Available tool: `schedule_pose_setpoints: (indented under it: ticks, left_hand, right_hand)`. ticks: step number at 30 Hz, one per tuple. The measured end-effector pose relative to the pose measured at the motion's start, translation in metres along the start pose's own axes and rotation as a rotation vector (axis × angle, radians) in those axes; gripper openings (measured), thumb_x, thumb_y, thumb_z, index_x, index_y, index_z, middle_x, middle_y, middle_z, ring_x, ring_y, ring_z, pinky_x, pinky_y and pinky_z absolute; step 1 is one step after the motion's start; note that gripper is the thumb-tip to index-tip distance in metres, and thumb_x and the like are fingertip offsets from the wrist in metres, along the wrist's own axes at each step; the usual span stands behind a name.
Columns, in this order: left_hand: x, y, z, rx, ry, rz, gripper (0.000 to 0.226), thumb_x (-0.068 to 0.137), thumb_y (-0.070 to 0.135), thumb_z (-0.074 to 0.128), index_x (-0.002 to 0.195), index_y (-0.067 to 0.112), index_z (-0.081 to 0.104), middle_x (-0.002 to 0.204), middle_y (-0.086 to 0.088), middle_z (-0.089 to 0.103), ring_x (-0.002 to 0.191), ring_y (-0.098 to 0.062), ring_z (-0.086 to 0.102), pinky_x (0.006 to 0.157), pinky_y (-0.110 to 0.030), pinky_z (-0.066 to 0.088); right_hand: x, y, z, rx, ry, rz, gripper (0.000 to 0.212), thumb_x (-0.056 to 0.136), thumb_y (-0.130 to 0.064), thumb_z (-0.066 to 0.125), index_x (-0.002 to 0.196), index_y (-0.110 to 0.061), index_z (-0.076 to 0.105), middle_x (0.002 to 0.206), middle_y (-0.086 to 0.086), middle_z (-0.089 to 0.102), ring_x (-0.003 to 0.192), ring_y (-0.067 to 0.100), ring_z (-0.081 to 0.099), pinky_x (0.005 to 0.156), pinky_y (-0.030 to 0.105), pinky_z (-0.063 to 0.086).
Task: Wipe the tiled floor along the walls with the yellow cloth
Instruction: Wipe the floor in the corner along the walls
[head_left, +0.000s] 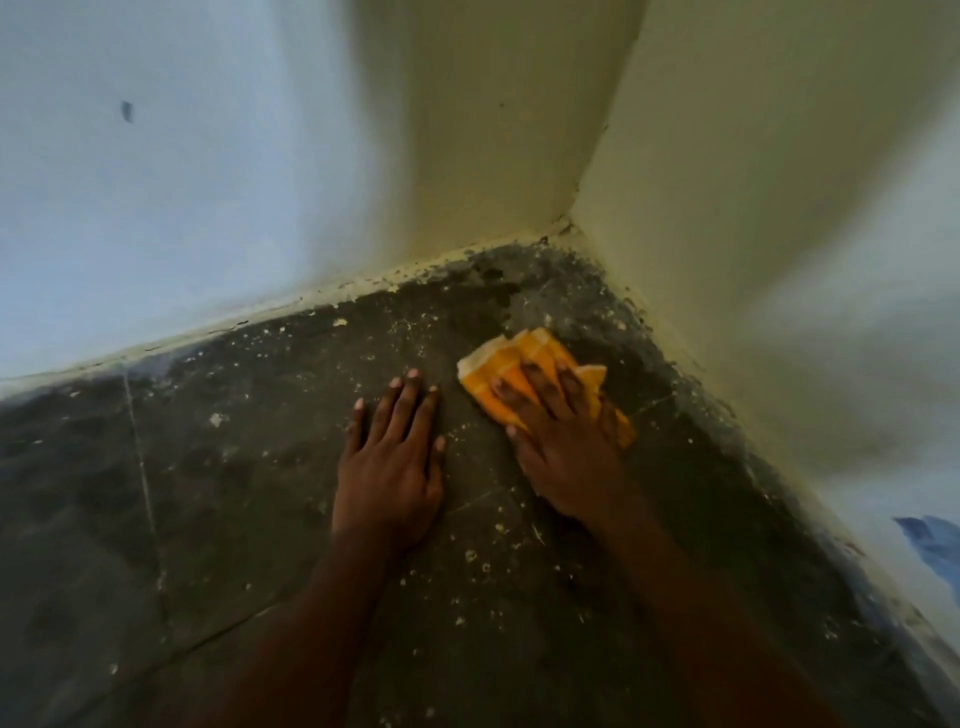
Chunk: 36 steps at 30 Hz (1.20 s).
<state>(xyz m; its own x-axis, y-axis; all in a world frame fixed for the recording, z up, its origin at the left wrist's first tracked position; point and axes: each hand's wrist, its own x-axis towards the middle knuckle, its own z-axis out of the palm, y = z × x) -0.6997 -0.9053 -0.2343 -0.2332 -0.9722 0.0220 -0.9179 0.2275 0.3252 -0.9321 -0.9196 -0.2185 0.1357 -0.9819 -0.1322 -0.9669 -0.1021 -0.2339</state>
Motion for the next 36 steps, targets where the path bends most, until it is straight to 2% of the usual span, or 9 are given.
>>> schedule_pose_setpoints:
  ticks: [4,7,13,20,24,27,29,33,36]
  left_hand:
    - [0.0,0.001,0.0,0.004,-0.001,-0.007,0.065,0.106,0.049,0.012,0.167,0.027,0.009,0.176,0.004,-0.004,0.162,-0.014,-0.008,0.132,-0.048,0.0]
    - [0.002,0.0,0.001,0.028,-0.002,-0.006,0.064,0.107,0.048,0.013,0.167,0.027,0.007,0.176,0.004,-0.006,0.162,-0.013,-0.011,0.132,-0.047,-0.002]
    - [0.001,0.0,0.002,0.062,-0.024,-0.013,0.064,0.107,0.048,0.015,0.167,0.029,0.004,0.175,0.007,-0.01,0.161,-0.011,-0.014,0.132,-0.05,0.002]
    - [0.001,0.0,0.003,0.07,-0.01,-0.008,0.063,0.108,0.047,0.016,0.167,0.029,0.005,0.175,0.007,-0.008,0.161,-0.011,-0.012,0.132,-0.047,-0.001]
    - [0.001,0.0,0.002,0.065,-0.017,-0.011,0.063,0.108,0.048,0.014,0.167,0.03,0.001,0.175,0.007,-0.013,0.161,-0.011,-0.015,0.132,-0.047,-0.002]
    - [0.002,0.001,-0.001,0.065,-0.025,-0.012,0.063,0.108,0.048,0.015,0.167,0.029,0.004,0.175,0.006,-0.01,0.161,-0.013,-0.013,0.132,-0.049,0.002]
    - [0.004,0.002,-0.001,0.06,-0.03,-0.015,0.063,0.108,0.048,0.014,0.167,0.028,0.005,0.176,0.005,-0.01,0.162,-0.014,-0.012,0.131,-0.05,0.001]
    - [0.005,0.003,0.002,0.044,-0.007,-0.013,0.061,0.11,0.047,0.019,0.167,0.029,0.009,0.176,0.005,-0.007,0.162,-0.013,-0.011,0.131,-0.047,-0.004]
    - [0.002,-0.001,0.002,0.042,-0.017,-0.012,0.061,0.11,0.046,0.022,0.167,0.029,0.009,0.176,0.005,-0.007,0.162,-0.013,-0.012,0.131,-0.047,-0.006]
  right_hand:
    - [0.031,0.032,-0.005,0.033,0.119,0.252,0.06,0.102,-0.062,0.018,0.161,-0.051,0.009,0.175,-0.007,-0.001,0.16,0.031,-0.002,0.124,0.069,0.004]
    - [0.107,0.012,-0.011,0.152,0.14,0.555,0.061,0.106,-0.058,0.027,0.162,-0.05,0.001,0.175,-0.003,-0.007,0.159,0.036,-0.008,0.124,0.067,-0.005]
    - [0.105,0.035,-0.018,-0.042,-0.008,-0.044,0.062,0.096,-0.073,0.013,0.156,-0.062,-0.001,0.173,-0.018,-0.008,0.16,0.024,-0.009,0.121,0.066,-0.005]
    - [0.192,0.018,-0.04,0.103,0.053,0.507,0.064,0.105,-0.058,0.028,0.16,-0.052,-0.004,0.173,-0.005,-0.016,0.158,0.036,-0.015,0.121,0.069,-0.013]
    - [0.189,-0.013,-0.033,0.057,0.029,0.215,0.064,0.103,-0.065,0.028,0.161,-0.051,0.003,0.174,-0.008,-0.007,0.159,0.036,-0.01,0.121,0.069,-0.008]
    - [0.135,0.011,-0.012,-0.016,0.008,-0.032,0.068,0.094,-0.08,0.007,0.158,-0.057,0.007,0.174,-0.011,0.003,0.16,0.032,0.001,0.122,0.071,0.007]
    - [0.124,0.038,-0.013,-0.071,0.073,0.038,0.066,0.098,-0.076,0.004,0.16,-0.052,0.008,0.174,-0.005,0.007,0.159,0.037,0.008,0.122,0.072,0.011]
    - [0.181,0.031,-0.032,0.063,0.162,0.552,0.062,0.103,-0.061,0.025,0.161,-0.049,0.004,0.174,-0.002,-0.004,0.159,0.038,-0.008,0.12,0.072,-0.007]
    - [0.195,-0.012,-0.028,0.087,0.093,0.405,0.068,0.103,-0.058,0.032,0.162,-0.046,0.002,0.175,-0.001,-0.005,0.158,0.043,-0.008,0.121,0.071,-0.006]
